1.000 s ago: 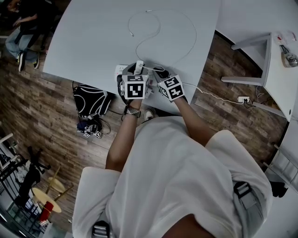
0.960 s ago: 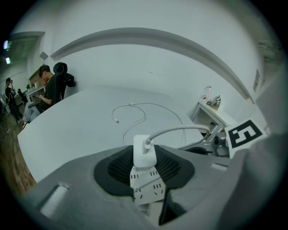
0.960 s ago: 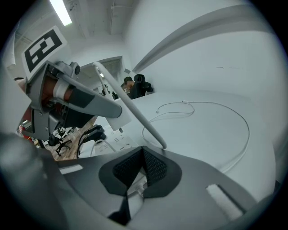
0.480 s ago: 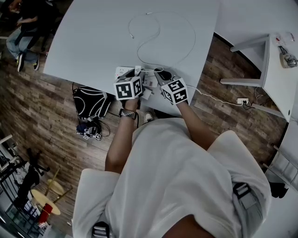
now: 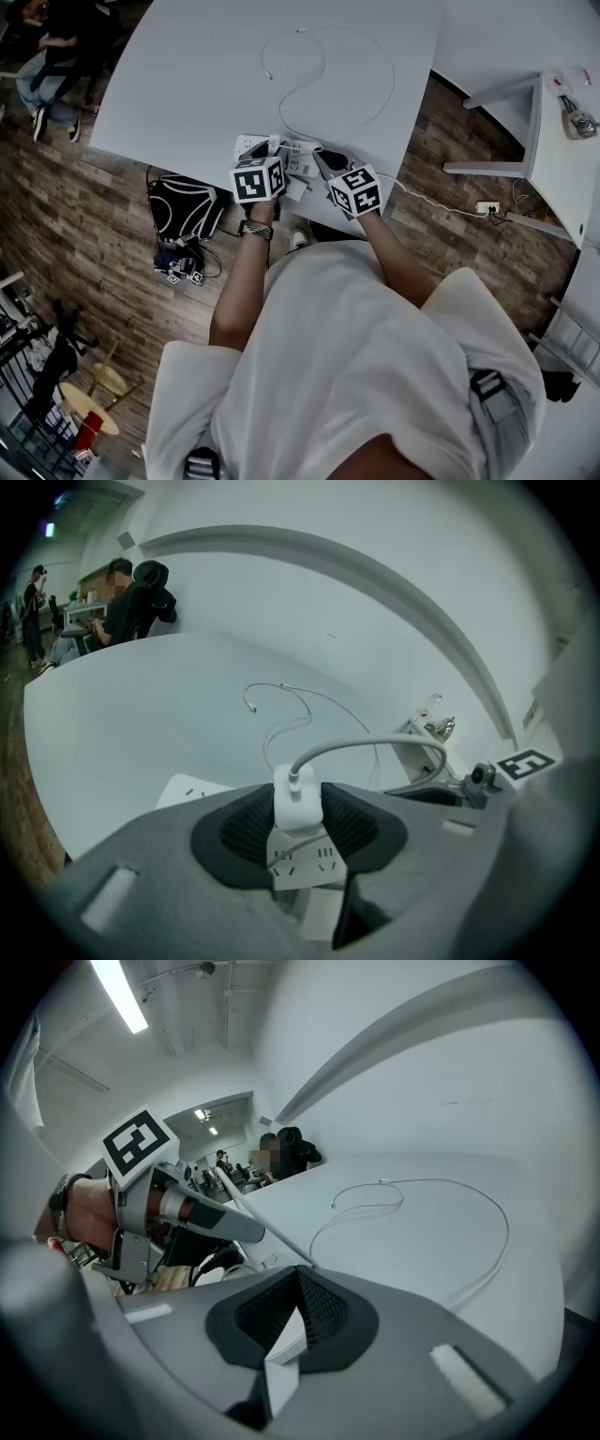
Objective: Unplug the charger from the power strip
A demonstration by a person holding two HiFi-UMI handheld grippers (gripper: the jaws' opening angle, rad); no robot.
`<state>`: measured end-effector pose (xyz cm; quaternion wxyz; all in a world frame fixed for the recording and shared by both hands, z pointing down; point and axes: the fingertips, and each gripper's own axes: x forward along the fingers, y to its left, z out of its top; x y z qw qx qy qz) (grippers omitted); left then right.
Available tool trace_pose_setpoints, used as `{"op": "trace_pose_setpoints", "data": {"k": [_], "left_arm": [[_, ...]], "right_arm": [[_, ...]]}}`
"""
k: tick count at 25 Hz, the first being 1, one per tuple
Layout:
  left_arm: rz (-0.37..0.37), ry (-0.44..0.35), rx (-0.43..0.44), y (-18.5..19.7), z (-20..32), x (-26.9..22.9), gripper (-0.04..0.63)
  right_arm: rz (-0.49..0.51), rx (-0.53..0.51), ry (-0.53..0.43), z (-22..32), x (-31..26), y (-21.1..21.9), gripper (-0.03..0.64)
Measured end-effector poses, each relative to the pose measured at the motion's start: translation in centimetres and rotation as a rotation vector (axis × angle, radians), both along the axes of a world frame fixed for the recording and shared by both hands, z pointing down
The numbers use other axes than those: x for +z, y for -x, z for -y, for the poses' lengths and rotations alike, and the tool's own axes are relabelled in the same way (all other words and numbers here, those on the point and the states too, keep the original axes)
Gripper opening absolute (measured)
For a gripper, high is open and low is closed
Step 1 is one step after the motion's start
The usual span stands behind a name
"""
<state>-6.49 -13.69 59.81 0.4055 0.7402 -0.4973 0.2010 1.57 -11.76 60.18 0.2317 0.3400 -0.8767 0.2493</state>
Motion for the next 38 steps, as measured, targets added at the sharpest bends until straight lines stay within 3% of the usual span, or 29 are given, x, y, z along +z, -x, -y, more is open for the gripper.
{"op": "trace_pose_setpoints", "data": {"k": [5,15,21,34,38], "left_arm": [[0.058,0.039,-0.001,0.8,-0.2,0.5,0.179],[0.133,0.043,-0.004,2.7,-1.6,0.9,0.212],[0.208,0.040,0.075,3.4,-3.0,0.7,0.279],[0.194,-0.003,0.016,5.3,-5.7,-0.5,0.274],[0.181,-0.065,-0.007,5.8,-6.3,-2.2,0.160]], "right_arm": [[0.005,0.017,-0.002,0.2,-0.3,-0.3,0.002],[0.008,0.024,-0.025,0.4,-1.5,0.2,0.002],[0.013,0.030,-0.035,0.1,-2.2,0.5,0.002],[0.033,0.063,-0.085,-0.9,-4.4,0.5,0.002],[0.049,0.087,-0.132,-1.0,-6.5,0.3,0.002]]}}
